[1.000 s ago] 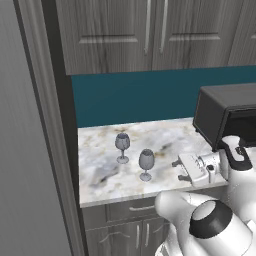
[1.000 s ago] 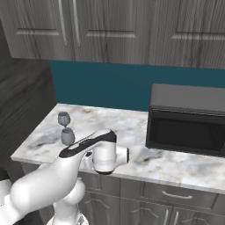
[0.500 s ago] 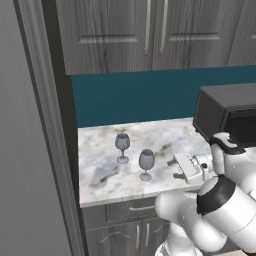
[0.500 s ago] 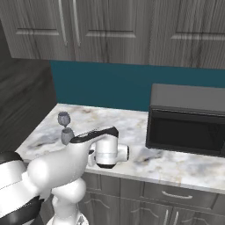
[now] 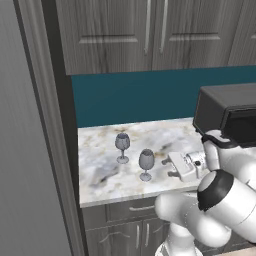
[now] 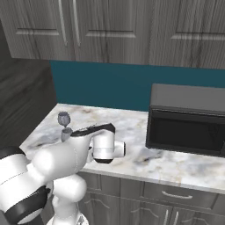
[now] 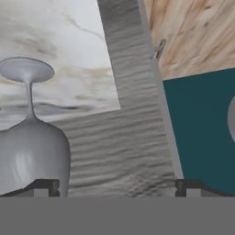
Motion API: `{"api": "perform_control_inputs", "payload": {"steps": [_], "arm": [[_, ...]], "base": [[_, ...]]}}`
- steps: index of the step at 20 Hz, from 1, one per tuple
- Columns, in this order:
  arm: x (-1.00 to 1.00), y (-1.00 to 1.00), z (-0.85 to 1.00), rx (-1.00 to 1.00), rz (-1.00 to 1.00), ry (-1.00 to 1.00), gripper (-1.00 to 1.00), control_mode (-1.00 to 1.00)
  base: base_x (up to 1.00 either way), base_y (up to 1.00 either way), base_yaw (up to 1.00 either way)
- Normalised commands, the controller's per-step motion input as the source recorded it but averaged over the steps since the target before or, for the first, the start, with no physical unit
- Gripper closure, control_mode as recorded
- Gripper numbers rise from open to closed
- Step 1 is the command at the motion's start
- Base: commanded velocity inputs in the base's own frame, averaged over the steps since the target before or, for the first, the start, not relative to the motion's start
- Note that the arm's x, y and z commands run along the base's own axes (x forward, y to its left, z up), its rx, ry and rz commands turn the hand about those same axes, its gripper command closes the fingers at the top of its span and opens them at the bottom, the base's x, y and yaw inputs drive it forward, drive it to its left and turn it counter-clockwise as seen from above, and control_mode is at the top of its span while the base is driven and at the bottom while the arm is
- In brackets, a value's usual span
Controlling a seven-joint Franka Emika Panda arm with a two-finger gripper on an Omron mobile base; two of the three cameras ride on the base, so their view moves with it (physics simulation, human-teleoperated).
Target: Retrieve the wine glasses from the counter and place one next to each plate.
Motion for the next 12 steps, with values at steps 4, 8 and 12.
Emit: {"api": "perform_control_inputs", "payload": {"steps": [4,8,12], "arm": [[0.21,0.01,-0.17,0.0,-0.02,0.0,-1.0,-1.0],[0.26,0.08,-0.32,-0.04,-0.01,0.01,-1.0,-1.0],[0.29,0.0,-0.31,-0.03,0.0,0.01,-1.0,-1.0]], "base": [[0.0,0.0,0.0],[0.0,0.0,0.0],[0.0,0.0,0.0]]}}
